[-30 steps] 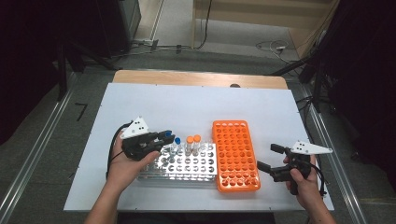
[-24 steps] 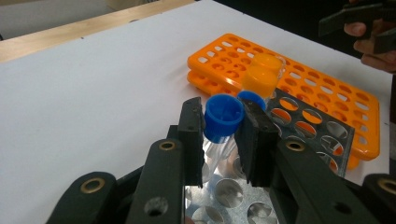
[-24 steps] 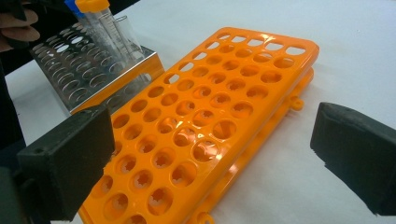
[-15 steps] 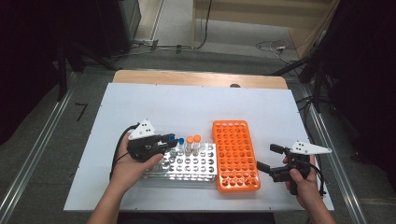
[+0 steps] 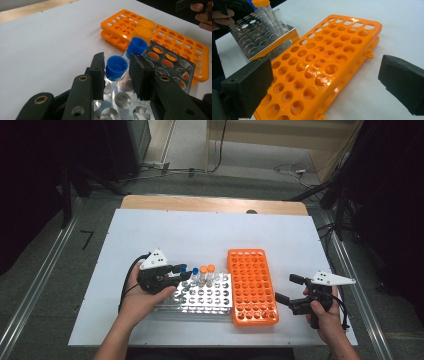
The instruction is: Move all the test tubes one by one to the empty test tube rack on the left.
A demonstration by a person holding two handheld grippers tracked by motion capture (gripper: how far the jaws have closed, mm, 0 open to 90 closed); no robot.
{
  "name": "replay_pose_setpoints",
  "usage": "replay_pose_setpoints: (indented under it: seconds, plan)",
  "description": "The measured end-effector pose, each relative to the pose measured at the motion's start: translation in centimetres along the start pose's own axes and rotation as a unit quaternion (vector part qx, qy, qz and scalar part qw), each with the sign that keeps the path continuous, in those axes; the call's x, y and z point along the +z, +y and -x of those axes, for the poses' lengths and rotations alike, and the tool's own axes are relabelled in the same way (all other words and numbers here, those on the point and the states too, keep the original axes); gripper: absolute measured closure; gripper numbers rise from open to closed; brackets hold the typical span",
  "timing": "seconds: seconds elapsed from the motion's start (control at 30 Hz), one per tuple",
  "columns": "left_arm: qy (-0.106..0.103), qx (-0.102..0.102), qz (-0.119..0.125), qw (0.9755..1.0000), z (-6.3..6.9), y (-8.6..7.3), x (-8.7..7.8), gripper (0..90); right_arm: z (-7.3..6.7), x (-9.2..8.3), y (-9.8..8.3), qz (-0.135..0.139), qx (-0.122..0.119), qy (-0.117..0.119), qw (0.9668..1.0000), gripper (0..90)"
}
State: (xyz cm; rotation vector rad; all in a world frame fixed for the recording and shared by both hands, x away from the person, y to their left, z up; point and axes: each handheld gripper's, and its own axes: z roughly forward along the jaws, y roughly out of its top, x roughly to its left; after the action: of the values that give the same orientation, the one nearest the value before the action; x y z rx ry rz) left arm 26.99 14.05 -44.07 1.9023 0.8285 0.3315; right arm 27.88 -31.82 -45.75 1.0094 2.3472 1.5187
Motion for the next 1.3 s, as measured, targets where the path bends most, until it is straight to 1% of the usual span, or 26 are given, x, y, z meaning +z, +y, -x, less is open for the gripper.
replay_pose_setpoints:
  seconds: [0.13, 0.23, 0.37, 0.47, 0.53, 0.6, 0.7, 0.73, 0.9, 1.0, 1.03, 1.1, 1.3]
  plan:
    - [0.0, 0.002, 0.0, 1.0, 0.1, 0.0, 0.0, 56.7, 0.0, 0.0, 0.0, 0.0, 0.0, 0.0, 1.0, 0.0]
    - [-0.003, 0.003, -0.001, 1.0, 0.3, 0.1, 0.2, 46.5, 0.0, 0.0, 0.0, -0.001, 0.0, 0.001, 1.0, 0.0]
    - [-0.008, 0.004, 0.005, 0.9999, 0.6, 0.2, 0.3, 28.2, 0.0, 0.0, 0.0, 0.0, 0.0, 0.001, 1.0, 0.0]
    - [-0.005, -0.001, 0.011, 0.9999, 0.8, 0.3, 0.3, 9.5, 0.0, 0.0, 0.0, 0.0, 0.001, 0.001, 1.0, 0.0]
    - [-0.002, -0.003, 0.017, 0.9998, 0.8, 0.4, 0.3, 1.8, 0.0, 0.0, 0.0, -0.001, 0.0, 0.001, 1.0, 0.0]
    - [-0.005, -0.006, 0.027, 0.9996, 0.8, 0.5, 0.2, 0.0, 0.0, 0.0, 0.0, 0.0, -0.001, 0.001, 1.0, 0.0]
    - [-0.01, -0.001, 0.04, 0.9992, 0.8, 0.6, 0.0, 0.0, 0.0, 0.0, 0.0, -0.001, 0.0, 0.001, 1.0, 0.0]
    - [-0.012, -0.004, 0.044, 0.999, 0.8, 0.6, 0.0, 0.0, 0.0, 0.0, 0.0, -0.001, -0.001, 0.0, 1.0, 0.0]
    - [-0.01, -0.007, 0.051, 0.9986, 0.7, 0.7, -0.1, 0.0, 0.0, 0.0, 0.0, -0.001, -0.001, 0.001, 1.0, 0.0]
    - [-0.005, -0.007, 0.054, 0.9985, 0.6, 0.7, -0.2, 0.0, 0.0, 0.0, 0.0, 0.0, -0.001, 0.0, 1.0, 0.0]
    - [-0.007, -0.009, 0.056, 0.9983, 0.6, 0.7, -0.3, 0.0, 0.0, 0.0, 0.0, 0.0, -0.001, 0.0, 1.0, 0.0]
    - [-0.006, -0.007, 0.057, 0.9983, 0.5, 0.7, -0.4, 0.0, 0.0, 0.0, 0.0, 0.0, 0.0, 0.0, 1.0, 0.0]
    - [-0.002, -0.013, 0.071, 0.9974, 0.2, 0.6, -1.2, 0.0, 0.1, 0.0, 0.0, 0.001, 0.002, -0.001, 1.0, 0.0]
